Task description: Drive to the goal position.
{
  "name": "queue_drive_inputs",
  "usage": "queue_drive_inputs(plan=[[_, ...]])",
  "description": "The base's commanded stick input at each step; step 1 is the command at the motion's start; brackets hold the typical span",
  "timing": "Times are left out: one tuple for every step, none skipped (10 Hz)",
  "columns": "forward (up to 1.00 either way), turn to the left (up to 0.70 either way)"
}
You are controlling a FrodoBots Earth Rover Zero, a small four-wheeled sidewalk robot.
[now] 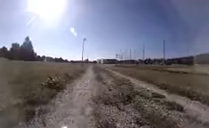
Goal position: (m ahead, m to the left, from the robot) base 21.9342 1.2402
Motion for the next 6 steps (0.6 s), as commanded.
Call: queue_drive_inputs(plan=[[0.50, 0.00], [0.50, 0.00], [0.50, 0.00], [0.50, 0.00], [0.50, 0.00], [0.50, 0.00]])
